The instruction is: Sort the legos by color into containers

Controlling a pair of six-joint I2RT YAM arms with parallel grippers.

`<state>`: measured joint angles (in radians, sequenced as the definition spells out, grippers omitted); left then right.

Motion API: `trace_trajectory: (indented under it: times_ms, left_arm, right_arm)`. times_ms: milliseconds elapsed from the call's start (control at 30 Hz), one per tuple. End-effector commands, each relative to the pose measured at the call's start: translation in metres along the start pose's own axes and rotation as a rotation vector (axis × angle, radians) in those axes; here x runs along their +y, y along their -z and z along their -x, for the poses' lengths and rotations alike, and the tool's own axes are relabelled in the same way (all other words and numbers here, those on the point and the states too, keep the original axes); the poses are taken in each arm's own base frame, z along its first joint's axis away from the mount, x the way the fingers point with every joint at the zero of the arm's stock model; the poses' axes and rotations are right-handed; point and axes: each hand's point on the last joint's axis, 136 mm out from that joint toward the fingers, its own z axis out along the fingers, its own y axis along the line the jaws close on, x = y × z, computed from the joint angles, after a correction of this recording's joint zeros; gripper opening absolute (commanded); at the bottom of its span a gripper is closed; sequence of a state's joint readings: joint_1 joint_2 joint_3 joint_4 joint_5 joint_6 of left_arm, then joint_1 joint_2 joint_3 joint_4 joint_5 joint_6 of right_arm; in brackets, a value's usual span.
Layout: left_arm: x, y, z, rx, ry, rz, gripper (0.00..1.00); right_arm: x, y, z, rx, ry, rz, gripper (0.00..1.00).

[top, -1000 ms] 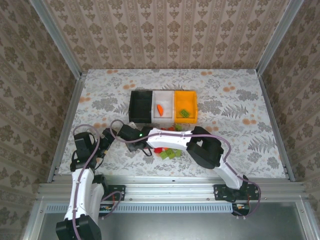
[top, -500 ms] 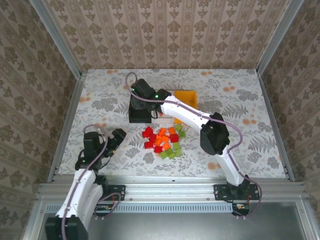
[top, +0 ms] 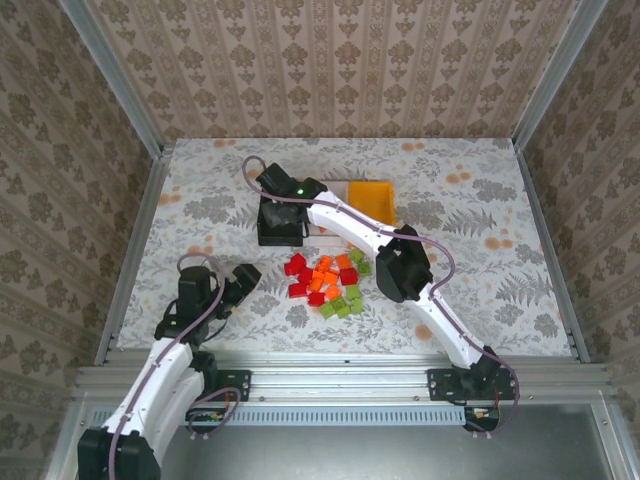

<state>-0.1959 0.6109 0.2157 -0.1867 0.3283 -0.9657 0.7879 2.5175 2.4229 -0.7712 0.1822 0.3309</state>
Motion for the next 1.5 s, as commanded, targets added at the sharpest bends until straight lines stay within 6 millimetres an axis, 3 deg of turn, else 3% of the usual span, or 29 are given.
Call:
trace_trajectory:
  times_ms: [0,133,400,533,633,767,900,1067,1200,1300,1467]
  left_arm:
    - [0.005,0.003,0.000,-0.015,0.005,0.023,1.00]
    - [0.005,0.003,-0.002,-0.001,0.007,0.027,1.00]
    - [-0.007,0.006,0.000,0.004,-0.007,-0.006,1.00]
    - [-0.012,0.005,-0.003,0.020,-0.013,-0.031,1.00]
    - [-0.014,0.001,-0.009,0.034,-0.027,-0.048,1.00]
    - [-0.015,-0.011,-0.022,0.053,-0.047,-0.061,1.00]
    - [-0.036,-0.019,-0.039,0.097,-0.131,-0.105,1.00]
    - [-0.058,-0.029,-0.056,0.153,-0.229,-0.096,1.00]
    - [-0.065,-0.039,-0.064,0.174,-0.251,-0.091,1.00]
    - [-0.069,-0.044,-0.072,0.202,-0.272,-0.082,1.00]
    - [-0.068,-0.048,-0.082,0.235,-0.288,-0.053,1.00]
  right_arm:
    - [-0.001,-0.006,-0.006,0.027,0.034,-0.010,0.49]
    - [-0.002,0.002,-0.004,0.021,0.036,-0.022,0.58]
    - [0.006,0.057,0.024,-0.092,0.049,-0.036,0.62]
    - [0.001,0.089,0.014,-0.131,0.036,-0.040,0.61]
    - [-0.016,0.115,-0.012,-0.155,-0.010,-0.043,0.59]
    - [-0.042,0.126,-0.079,-0.083,-0.060,-0.050,0.57]
    - [-0.067,0.133,-0.154,0.052,-0.089,-0.078,0.57]
    - [-0.074,0.142,-0.223,0.173,-0.233,-0.043,0.62]
    - [-0.064,0.137,-0.251,0.213,-0.349,0.029,0.67]
    - [-0.073,0.133,-0.263,0.216,-0.392,-0.005,0.67]
    - [-0.068,0.125,-0.271,0.233,-0.400,0.022,0.61]
